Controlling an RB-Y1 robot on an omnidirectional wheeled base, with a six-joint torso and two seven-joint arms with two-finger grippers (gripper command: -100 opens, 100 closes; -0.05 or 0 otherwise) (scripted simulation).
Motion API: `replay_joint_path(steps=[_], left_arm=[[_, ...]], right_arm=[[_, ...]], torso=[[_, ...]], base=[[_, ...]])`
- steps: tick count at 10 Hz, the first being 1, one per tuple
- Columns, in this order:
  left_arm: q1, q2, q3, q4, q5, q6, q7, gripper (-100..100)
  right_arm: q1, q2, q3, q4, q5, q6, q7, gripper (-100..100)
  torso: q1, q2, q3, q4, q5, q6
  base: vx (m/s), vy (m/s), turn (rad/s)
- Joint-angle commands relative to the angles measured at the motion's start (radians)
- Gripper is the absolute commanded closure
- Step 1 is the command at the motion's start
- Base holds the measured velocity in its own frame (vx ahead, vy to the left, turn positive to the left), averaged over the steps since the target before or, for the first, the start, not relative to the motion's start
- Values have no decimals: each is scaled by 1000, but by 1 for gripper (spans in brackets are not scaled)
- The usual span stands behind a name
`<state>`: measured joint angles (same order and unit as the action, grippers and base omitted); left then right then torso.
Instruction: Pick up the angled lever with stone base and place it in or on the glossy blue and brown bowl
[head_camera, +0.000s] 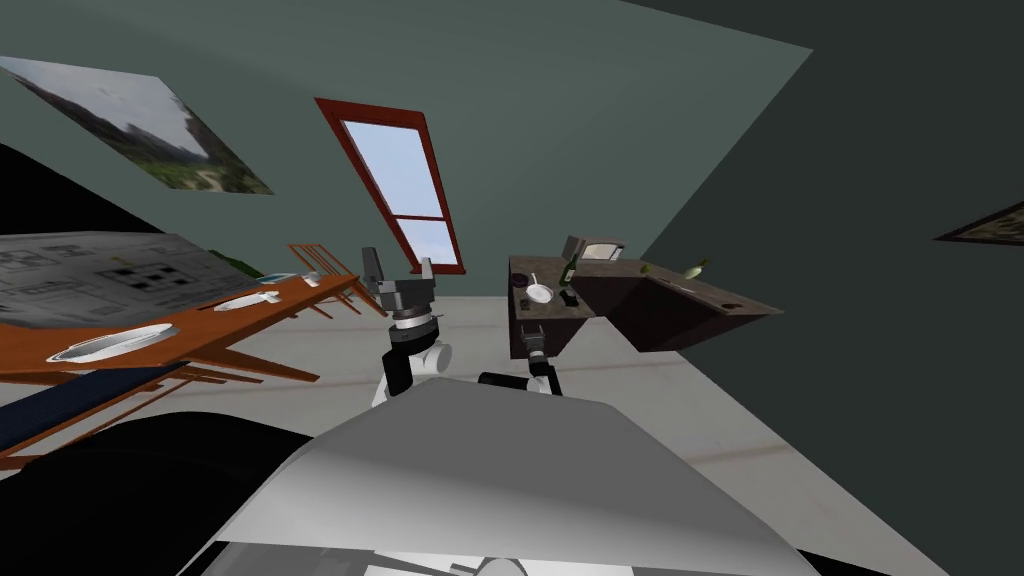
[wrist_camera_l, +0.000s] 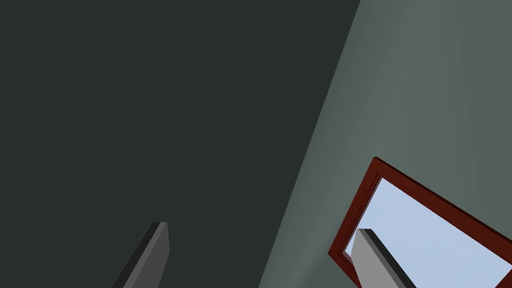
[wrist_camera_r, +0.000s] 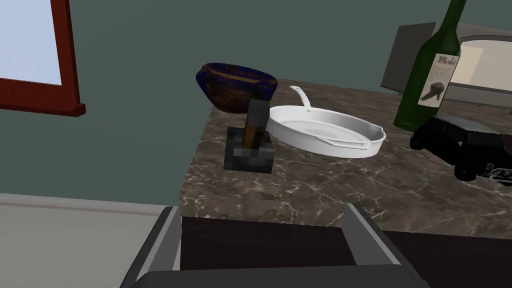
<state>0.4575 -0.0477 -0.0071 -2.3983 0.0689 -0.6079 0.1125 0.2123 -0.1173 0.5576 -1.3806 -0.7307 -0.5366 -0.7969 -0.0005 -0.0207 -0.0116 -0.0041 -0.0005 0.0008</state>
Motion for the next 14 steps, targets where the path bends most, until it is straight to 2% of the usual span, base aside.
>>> replay_joint_path(steps=[1, 5, 6, 7, 8, 11, 12, 13, 14], left_arm=[[0, 0, 0, 0, 0, 0, 0, 0], [0, 0, 0, 0, 0, 0, 0, 0], [0, 0, 0, 0, 0, 0, 0, 0], [0, 0, 0, 0, 0, 0, 0, 0], [0, 0, 0, 0, 0, 0, 0, 0], [-1, 0, 0, 0, 0, 0, 0, 0], [-1, 0, 0, 0, 0, 0, 0, 0], [-1, 0, 0, 0, 0, 0, 0, 0], [0, 0, 0, 0, 0, 0, 0, 0]], right_arm=[[-18, 11, 7, 29, -17, 4, -30, -100], [-47, 25, 8, 54, -36, 13, -61, -100], [-43, 24, 9, 52, -34, 12, -58, -100], [-44, 25, 8, 52, -34, 12, -59, 0], [-64, -10, -24, 43, -51, 28, -80, -100], [-93, -62, -74, 29, -76, 53, -111, -100], [-78, -51, -63, 22, -70, 48, -101, -100], [-77, -53, -65, 18, -71, 53, -101, 100], [-77, -53, -65, 18, -71, 52, -101, 100]], torso=[[0, 0, 0, 0, 0, 0], [-1, -4, -2, -1, 0, 0], [-2, -2, -1, -1, 0, 0], [-2, 6, 3, 1, 0, 0], [-2, 12, 7, 2, 0, 0], [5, 19, 11, 4, 1, 0], [5, 20, 11, 4, 1, 0], [1, 19, 11, 4, 0, 0], [-1, 18, 10, 4, 0, 0]], base=[[261, 18, -6], [282, 11, 13], [113, -2, 5], [23, 0, -1], [-2, 69, 133], [-37, 112, 97], [-21, 40, 7], [-4, 8, -2], [0, 0, 0]])
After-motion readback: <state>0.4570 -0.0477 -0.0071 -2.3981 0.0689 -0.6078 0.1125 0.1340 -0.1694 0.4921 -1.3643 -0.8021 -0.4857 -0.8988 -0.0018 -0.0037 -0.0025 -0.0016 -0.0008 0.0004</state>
